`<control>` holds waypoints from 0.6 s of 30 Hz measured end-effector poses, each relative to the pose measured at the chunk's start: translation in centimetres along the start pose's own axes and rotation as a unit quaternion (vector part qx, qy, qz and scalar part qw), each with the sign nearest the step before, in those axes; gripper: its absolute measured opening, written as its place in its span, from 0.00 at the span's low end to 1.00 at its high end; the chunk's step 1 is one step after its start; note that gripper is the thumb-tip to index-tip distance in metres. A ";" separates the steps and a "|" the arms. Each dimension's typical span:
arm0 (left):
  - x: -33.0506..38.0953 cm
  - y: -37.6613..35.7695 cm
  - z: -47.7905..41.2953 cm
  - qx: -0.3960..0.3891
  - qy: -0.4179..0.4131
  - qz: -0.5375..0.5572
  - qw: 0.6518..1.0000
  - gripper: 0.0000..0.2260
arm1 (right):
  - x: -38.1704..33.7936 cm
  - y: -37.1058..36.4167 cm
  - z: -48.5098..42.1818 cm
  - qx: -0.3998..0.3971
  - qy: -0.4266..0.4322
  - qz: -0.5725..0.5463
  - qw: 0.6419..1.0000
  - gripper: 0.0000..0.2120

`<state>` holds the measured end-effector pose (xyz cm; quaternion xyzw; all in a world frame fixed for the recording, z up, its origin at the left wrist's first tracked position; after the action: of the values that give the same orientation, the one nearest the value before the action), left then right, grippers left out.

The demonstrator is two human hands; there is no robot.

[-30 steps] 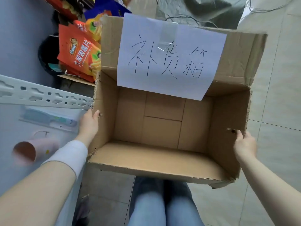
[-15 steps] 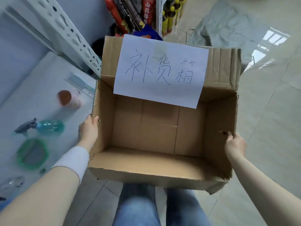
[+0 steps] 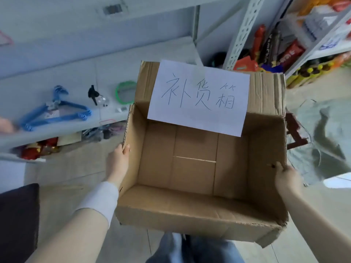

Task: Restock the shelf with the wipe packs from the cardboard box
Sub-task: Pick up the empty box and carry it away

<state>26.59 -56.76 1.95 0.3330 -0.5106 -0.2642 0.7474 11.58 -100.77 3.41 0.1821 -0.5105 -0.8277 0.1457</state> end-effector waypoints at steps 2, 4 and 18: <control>-4.2 3.4 1.9 0.039 0.035 0.002 0.999 0.15 | -3.0 -0.6 2.2 -0.004 0.057 0.021 0.998 0.20; -8.4 6.8 4.3 0.070 0.080 0.033 0.994 0.15 | -6.0 -1.5 4.6 -0.013 0.114 0.050 0.992 0.20; -24.5 22.3 23.7 0.304 0.355 0.064 0.882 0.16 | -28.6 -10.2 22.6 -0.073 0.447 0.152 0.878 0.19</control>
<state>-2.71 -29.91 10.78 0.5820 -0.2862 0.0886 0.7560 26.34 -66.20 7.91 0.4419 -0.3508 -0.6603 0.4957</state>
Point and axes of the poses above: each hand's wrist, its own z-axis away from the middle knuckle, its own y-axis out of the back of the hand, x = y × z, the point moved 2 cm from there along -z, towards the middle knuckle, and after that the axes turned 12 degrees about z, right-handed, at the moved point
